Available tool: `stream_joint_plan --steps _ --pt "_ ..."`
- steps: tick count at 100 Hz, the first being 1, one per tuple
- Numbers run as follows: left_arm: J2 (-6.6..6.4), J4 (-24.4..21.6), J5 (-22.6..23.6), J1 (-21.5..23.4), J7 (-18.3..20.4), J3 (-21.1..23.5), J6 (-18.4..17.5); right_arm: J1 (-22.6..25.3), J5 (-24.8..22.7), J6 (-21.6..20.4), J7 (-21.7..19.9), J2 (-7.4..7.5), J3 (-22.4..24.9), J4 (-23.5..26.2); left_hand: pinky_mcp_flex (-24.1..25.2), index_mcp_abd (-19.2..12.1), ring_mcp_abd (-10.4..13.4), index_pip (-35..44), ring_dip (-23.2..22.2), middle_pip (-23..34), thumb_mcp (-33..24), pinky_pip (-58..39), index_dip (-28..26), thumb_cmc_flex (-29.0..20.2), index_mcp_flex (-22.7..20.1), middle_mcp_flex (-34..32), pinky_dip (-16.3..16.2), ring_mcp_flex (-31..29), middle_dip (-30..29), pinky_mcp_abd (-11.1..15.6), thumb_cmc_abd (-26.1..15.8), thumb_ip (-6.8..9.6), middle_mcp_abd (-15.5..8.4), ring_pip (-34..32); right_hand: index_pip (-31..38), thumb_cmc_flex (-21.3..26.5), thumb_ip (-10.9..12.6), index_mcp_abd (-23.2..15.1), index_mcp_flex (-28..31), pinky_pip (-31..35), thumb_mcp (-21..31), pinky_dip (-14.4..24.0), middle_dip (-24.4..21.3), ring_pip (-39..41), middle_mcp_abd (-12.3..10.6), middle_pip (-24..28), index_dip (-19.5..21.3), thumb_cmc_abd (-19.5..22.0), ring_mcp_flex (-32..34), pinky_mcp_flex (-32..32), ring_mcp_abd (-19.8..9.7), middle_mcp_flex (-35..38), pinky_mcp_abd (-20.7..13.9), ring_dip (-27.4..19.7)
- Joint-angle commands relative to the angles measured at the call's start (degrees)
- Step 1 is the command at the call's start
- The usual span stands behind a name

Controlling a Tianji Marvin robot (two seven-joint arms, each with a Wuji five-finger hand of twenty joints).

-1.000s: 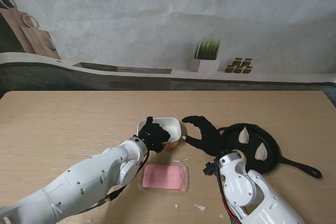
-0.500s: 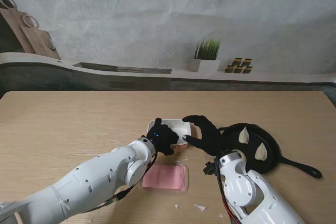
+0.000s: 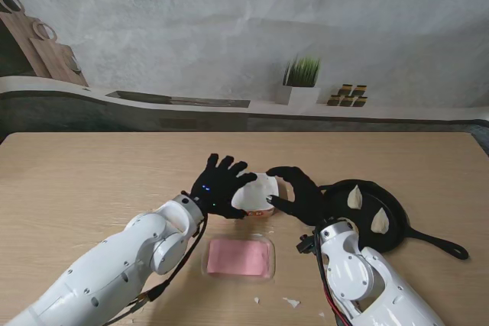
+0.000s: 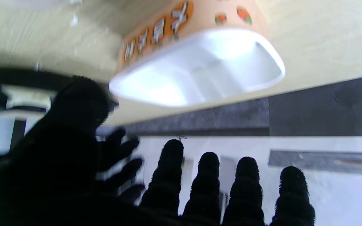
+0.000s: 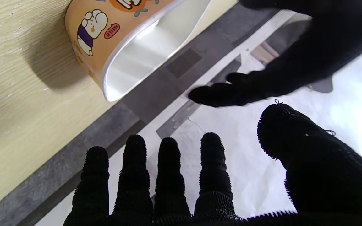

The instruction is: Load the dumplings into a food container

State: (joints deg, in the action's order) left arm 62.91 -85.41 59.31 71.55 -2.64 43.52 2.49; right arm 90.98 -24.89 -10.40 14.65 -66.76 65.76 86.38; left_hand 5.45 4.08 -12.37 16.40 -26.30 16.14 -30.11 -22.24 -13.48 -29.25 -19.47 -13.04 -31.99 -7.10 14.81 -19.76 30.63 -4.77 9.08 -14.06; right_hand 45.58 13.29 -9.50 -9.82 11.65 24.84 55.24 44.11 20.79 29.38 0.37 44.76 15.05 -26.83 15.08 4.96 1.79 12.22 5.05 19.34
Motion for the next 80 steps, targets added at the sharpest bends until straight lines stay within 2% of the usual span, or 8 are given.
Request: stream_joint_plan --steps 1,11,28,40,50,68,75,80 --pt "-1.15 -2.2 -1.4 2.9 -0.8 2.2 0.1 0.5 -0.5 -0.4 -0.9 -0.25 0.1 0.6 0.3 0.4 0.7 -1.1 0.6 -1.0 0.8 2.2 0.8 1.5 2.3 1.7 0.2 2.2 -1.1 0.1 -1.8 1.16 0.3 0.5 0.2 -0.2 3.0 -1.3 0.4 -0.2 0.5 1.1 0.6 0.7 -0.2 1.4 0.1 -0.7 -1.1 0.3 -1.4 0.1 -2.0 0.4" --pt "-0.67 -5.2 -7.8 8.9 -1.2 10.0 -3.8 0.5 -0.7 -0.3 -1.0 -0.21 0.2 0.6 -0.1 0.1 1.4 -1.6 1.3 -4.0 8.6 1.8 0.8 -0.5 6.5 2.2 1.0 3.2 -2.4 1.0 -9.9 2.79 -1.3 2.0 0.3 0.1 3.0 -1.4 0.2 -0.3 0.6 1.0 0.6 0.7 -0.2 1.5 0.2 -1.1 -1.2 0.3 -1.4 0.0 -2.1 0.4" --pt "0.90 -7.6 -19.5 16.4 -3.7 19.1 -7.6 0.6 -0.8 0.1 -1.3 -0.12 0.1 0.8 -1.9 0.9 0.0 -1.6 1.3 -5.4 14.6 0.9 1.0 -2.9 7.6 2.7 2.0 3.8 -0.5 -1.1 -13.1 3.50 -2.4 3.7 0.4 0.9 3.0 -1.2 0.4 -0.3 1.0 1.0 0.6 0.8 -0.1 1.6 0.2 -1.8 -1.2 0.5 -1.2 0.1 -2.0 0.5" --pt "1.53 -6.9 -22.6 19.3 -5.9 23.4 -9.4 0.5 -3.6 -0.3 -2.1 0.49 -0.1 0.6 -3.9 2.5 -1.5 0.3 0.3 -1.5 15.9 -0.7 0.2 -3.2 6.9 1.8 3.2 1.8 2.4 -2.8 -14.0 3.81 -1.9 1.4 0.7 1.7 3.1 -0.9 0.7 0.1 1.9 1.1 0.8 1.1 0.3 2.1 0.3 -2.4 -0.9 1.3 -1.2 0.7 -1.7 0.6" --pt "1.91 -6.0 -25.7 21.0 -6.1 25.7 -9.6 0.3 -4.7 -0.8 -2.5 0.77 -0.2 0.5 -2.6 3.0 -0.5 0.8 -0.1 -1.0 15.8 -1.1 0.1 -3.9 6.3 1.8 3.5 2.2 2.7 -1.5 -14.1 3.91 -2.0 1.0 0.8 1.6 3.0 -0.9 0.6 0.1 2.3 1.1 0.9 1.2 0.2 2.2 0.4 -2.5 -0.9 1.5 -1.3 0.8 -1.8 0.7" --pt "2.67 -4.5 -31.9 22.3 -6.1 27.1 -8.7 0.6 -5.5 -1.2 -3.6 1.17 0.5 0.7 -1.6 4.6 -0.8 -0.4 0.6 1.2 15.3 1.3 1.3 -5.1 4.6 1.6 4.4 1.7 2.7 -1.2 -13.8 3.72 -1.1 2.2 0.9 2.3 2.8 -1.0 0.6 0.1 2.7 1.0 1.1 1.4 0.6 2.7 0.4 -3.8 -0.9 1.4 -0.8 1.1 -1.7 0.8" --pt "2.81 -4.3 -32.5 22.2 -6.0 27.2 -8.4 1.2 -6.6 -2.5 -6.1 1.91 2.5 1.7 -2.0 4.8 -0.6 -0.5 0.5 0.9 15.4 3.1 1.5 -5.2 4.2 1.4 4.0 1.6 2.2 -1.1 -13.9 3.73 -1.2 2.5 0.4 4.5 2.9 -1.6 0.1 0.2 3.4 1.1 1.1 1.6 0.5 2.8 0.3 -5.9 -0.9 1.3 -0.7 1.2 -1.8 0.9" --pt "2.91 -4.2 -32.6 22.0 -6.5 27.2 -8.4 1.8 -9.1 -4.1 -7.4 2.61 4.7 2.5 -3.1 4.7 -0.5 -0.6 0.1 1.5 15.2 6.2 1.5 -5.1 4.0 1.4 1.7 1.4 2.3 -1.1 -13.9 3.72 -1.2 2.8 0.4 5.6 2.8 -1.8 -0.3 0.8 4.0 1.5 1.4 2.8 0.4 3.5 0.2 -7.2 -0.3 1.9 -0.6 1.6 -1.5 1.4"
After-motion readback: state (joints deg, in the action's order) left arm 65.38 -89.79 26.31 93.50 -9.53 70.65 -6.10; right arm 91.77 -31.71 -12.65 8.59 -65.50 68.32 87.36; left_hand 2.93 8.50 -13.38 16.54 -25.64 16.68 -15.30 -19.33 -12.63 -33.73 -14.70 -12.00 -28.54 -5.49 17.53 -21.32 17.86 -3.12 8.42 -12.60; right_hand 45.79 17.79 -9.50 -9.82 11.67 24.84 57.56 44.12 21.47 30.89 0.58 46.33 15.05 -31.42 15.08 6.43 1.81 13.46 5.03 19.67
